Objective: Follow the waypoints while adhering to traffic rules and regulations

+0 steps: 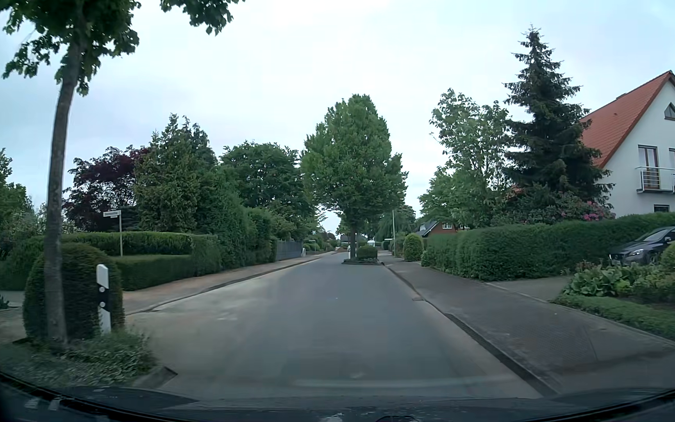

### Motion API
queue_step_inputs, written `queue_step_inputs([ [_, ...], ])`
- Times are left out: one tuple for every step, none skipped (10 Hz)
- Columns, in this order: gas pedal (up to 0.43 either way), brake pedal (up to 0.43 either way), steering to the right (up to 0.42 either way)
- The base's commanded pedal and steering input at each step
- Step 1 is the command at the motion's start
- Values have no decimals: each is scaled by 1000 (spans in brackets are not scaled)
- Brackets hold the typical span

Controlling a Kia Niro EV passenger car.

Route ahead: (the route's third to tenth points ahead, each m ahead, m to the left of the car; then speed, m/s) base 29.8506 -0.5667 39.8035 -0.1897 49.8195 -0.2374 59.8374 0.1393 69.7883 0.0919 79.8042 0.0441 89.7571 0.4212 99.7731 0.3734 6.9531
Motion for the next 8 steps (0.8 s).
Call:
queue_step_inputs([
  [138,0,-4],
  [138,0,-4],
  [138,0,-4],
  [138,0,-4],
  [138,0,-4],
  [138,0,-4],
  [118,0,-4],
  [118,0,-4],
])
